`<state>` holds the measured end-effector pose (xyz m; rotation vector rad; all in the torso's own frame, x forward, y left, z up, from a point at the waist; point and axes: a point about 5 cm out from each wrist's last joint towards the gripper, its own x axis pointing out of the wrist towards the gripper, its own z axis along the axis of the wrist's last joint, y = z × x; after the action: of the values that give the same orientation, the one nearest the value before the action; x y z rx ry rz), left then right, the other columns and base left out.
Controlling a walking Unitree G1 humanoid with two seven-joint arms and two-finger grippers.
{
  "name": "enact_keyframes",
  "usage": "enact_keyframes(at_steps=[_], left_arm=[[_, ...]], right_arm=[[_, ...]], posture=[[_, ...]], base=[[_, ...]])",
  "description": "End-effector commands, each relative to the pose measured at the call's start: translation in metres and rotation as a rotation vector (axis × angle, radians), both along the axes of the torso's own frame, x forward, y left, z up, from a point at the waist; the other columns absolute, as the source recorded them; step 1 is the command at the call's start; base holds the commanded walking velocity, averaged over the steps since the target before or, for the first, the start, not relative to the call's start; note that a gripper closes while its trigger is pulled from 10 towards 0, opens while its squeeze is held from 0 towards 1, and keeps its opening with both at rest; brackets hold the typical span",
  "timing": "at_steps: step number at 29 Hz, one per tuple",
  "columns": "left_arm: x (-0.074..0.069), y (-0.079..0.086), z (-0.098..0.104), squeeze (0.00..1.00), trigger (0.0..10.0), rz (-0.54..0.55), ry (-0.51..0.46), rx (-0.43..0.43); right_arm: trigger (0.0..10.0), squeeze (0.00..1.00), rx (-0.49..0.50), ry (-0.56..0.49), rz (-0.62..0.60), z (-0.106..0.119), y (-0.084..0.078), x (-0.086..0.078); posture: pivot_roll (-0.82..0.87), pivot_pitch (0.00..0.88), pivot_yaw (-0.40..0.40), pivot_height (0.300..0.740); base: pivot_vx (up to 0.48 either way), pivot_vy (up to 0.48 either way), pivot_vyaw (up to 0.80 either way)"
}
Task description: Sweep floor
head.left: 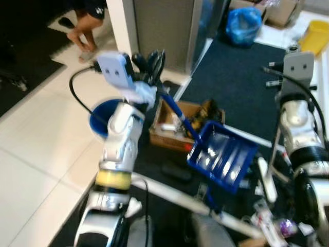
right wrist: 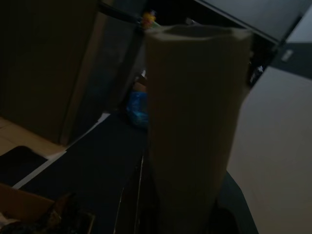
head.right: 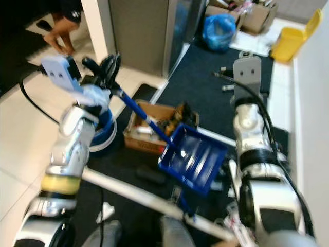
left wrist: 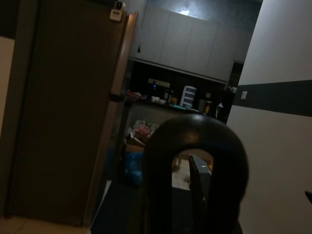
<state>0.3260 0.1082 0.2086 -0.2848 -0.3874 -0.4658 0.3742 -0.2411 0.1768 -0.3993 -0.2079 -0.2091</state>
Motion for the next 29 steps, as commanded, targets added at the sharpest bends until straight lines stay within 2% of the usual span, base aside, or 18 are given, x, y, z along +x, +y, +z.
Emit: enact_keyframes(at_steps=[1, 10, 16, 18, 20, 26, 29], left_arm=[[-0.002, 0.0, 0.006, 0.0, 10.0, -0.002, -0.031, -0.024], [-0.002, 0.007, 0.001, 0.0, 10.0, 0.02, -0.006, -0.016], [0.0, 0.023, -0.01, 0.0, 10.0, 0.099, 0.061, 0.058], [-0.001, 0.028, -0.012, 0.0, 10.0, 0.12, 0.079, 0.054], [-0.006, 0.037, -0.027, 0.0, 10.0, 0.148, 0.153, 0.07], [-0.016, 0.046, -0.046, 0.0, 10.0, 0.178, 0.221, 0.104], [-0.018, 0.049, -0.049, 0.0, 10.0, 0.187, 0.232, 0.118]], right_arm=[[10.0, 0.0, -0.013, -0.004, 0.016, 0.0, 0.002, 0.0], [10.0, 0.0, 0.01, 0.02, 0.075, -0.006, 0.016, 0.002], [10.0, 0.0, 0.017, 0.043, 0.104, -0.012, 0.024, 0.002], [10.0, 0.0, 0.018, 0.05, 0.111, -0.013, 0.025, 0.002], [10.0, 0.0, 0.016, 0.056, 0.111, -0.015, 0.027, 0.002], [10.0, 0.0, 0.015, 0.071, 0.101, -0.017, 0.027, 0.002], [10.0, 0.0, 0.017, 0.076, 0.107, -0.019, 0.029, 0.002]], posture=[[0.17, 0.04, -0.055, 0.74], [0.17, 0.046, -0.057, 0.74], [0.18, 0.048, -0.054, 0.74], [0.18, 0.051, -0.051, 0.74], [0.19, 0.056, -0.047, 0.74], [0.2, 0.062, -0.048, 0.74], [0.2, 0.062, -0.048, 0.74]], base=[[0.0, 0.0, 0.0], [0.0, 0.0, 0.0], [0.0, 0.0, 0.0], [0.0, 0.0, 0.0], [0.0, 0.0, 0.0], [0.0, 0.0, 0.0], [0.0, 0.0, 0.0]])
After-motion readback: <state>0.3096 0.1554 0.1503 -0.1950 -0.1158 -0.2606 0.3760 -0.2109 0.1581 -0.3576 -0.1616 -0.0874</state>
